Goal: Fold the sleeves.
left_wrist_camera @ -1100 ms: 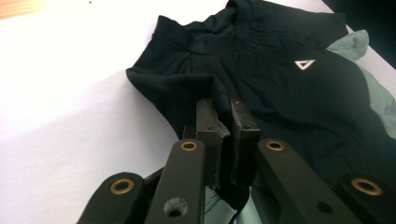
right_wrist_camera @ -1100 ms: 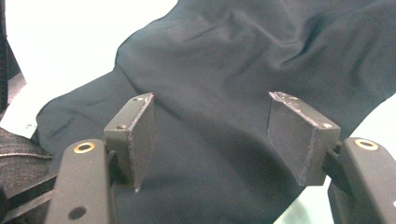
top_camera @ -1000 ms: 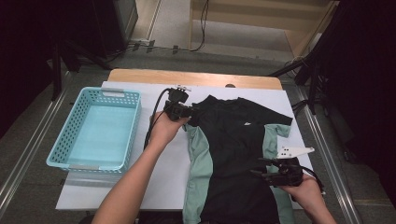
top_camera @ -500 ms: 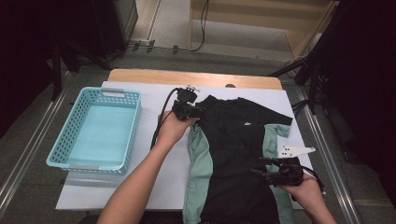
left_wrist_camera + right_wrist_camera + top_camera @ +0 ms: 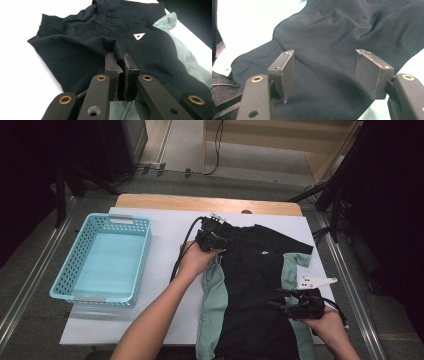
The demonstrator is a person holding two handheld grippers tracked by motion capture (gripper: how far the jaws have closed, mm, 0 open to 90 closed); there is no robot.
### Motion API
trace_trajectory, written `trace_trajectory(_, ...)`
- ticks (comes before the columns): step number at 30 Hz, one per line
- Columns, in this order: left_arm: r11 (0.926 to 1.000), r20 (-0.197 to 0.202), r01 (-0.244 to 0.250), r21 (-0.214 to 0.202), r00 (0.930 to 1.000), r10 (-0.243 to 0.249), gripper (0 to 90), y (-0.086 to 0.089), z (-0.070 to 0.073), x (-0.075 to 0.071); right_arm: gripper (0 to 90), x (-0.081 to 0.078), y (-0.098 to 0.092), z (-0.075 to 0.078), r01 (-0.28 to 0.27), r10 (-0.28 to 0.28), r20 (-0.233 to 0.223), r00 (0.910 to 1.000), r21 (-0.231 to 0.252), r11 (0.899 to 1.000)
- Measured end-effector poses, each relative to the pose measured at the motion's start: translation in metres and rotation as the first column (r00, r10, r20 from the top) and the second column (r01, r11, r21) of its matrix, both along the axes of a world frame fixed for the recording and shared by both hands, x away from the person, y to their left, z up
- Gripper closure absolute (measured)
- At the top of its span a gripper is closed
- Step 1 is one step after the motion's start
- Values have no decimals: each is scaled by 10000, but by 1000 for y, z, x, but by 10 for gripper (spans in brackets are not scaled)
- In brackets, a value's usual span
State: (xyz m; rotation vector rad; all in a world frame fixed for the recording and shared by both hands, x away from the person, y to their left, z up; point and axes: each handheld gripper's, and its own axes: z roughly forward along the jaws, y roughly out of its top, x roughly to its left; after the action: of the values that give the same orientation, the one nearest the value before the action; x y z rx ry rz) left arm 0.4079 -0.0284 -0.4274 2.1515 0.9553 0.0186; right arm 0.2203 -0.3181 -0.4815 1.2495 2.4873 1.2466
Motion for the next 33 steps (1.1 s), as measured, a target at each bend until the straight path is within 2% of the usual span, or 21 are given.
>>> trace_trajectory(13,9990,80,427,110,9991,-428,861,-24,-10,-7,314,0,0,0,-26,26,-12,10000,14,10000)
trace_trajectory(18,9981,152,622,-1,9979,-622,860,-31,-10,-12,315,0,0,0,-33,33,-4,10000,15,10000)
trace_trajectory(20,9976,232,695,52,9973,-696,860,-34,-10,-13,314,0,0,0,-43,43,1,10000,-5,10000)
trace_trajectory(23,9969,146,768,158,9969,-770,860,-38,-16,-13,314,0,1,0,-54,54,6,10000,15,10000)
trace_trajectory(29,9964,-190,794,303,9967,-788,847,-37,-33,-11,314,0,0,0,-52,52,1,10000,9,10000)
trace_trajectory(30,9957,-209,830,420,9964,-822,846,-37,-35,-10,314,0,0,0,-51,51,0,10000,16,10000)
trace_trajectory(33,9955,-151,842,431,9964,-836,831,-33,-34,-12,315,0,0,0,-26,26,4,10000,2,10000)
